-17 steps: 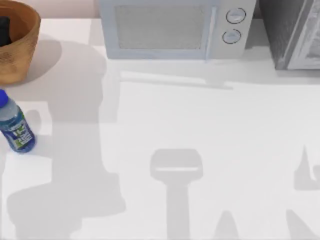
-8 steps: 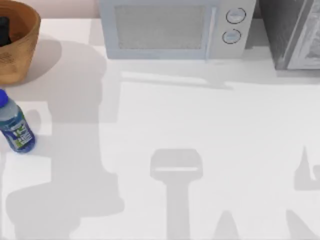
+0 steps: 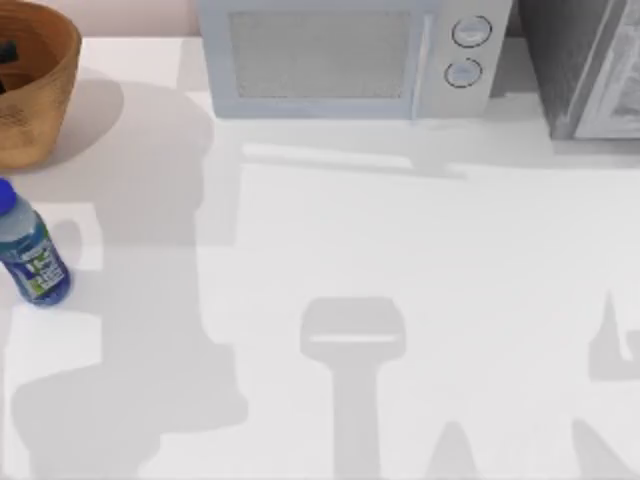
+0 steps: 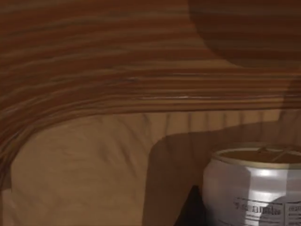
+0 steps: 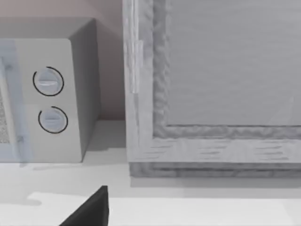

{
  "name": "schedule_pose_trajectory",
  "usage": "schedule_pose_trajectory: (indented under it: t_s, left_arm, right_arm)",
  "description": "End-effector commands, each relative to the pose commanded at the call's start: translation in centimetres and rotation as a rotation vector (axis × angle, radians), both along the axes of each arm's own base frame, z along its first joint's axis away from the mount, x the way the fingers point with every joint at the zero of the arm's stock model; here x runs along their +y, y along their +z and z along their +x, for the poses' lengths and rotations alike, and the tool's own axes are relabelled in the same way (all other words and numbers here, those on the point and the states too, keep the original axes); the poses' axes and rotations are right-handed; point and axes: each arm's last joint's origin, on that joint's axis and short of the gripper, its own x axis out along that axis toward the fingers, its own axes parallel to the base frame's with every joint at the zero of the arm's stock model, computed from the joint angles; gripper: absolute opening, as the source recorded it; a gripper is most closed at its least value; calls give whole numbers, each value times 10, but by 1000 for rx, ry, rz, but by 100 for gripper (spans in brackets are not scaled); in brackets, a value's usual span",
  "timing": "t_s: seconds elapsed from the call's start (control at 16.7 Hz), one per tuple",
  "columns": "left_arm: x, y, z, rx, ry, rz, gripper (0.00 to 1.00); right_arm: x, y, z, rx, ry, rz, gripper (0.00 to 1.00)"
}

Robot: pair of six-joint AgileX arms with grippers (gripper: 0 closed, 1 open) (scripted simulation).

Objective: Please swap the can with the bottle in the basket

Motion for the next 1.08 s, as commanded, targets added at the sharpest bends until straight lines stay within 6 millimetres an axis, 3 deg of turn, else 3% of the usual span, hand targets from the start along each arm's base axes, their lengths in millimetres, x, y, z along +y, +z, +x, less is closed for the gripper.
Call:
schedule_pose_trajectory:
  t_s: [0.18,0.24,0.66,0.72,0.96,1.08]
  left_arm:
    - [0,0,0,0,0,0,2]
    - [0,0,0,0,0,0,0]
    - [0,0,0,0,0,0,0]
    - [-4,23,-1,-40,-7,3,0]
    - [-5,26,-2,-22,3,1,0]
    - [-8,38,-3,-22,10,6,0]
  right_arm:
    - [0,0,0,0,0,0,100]
    - [0,0,0,0,0,0,100]
    - [0,0,0,0,0,0,100]
    - [0,0,0,0,0,0,100]
    - [0,0,0,0,0,0,100]
    - [0,0,0,0,0,0,100]
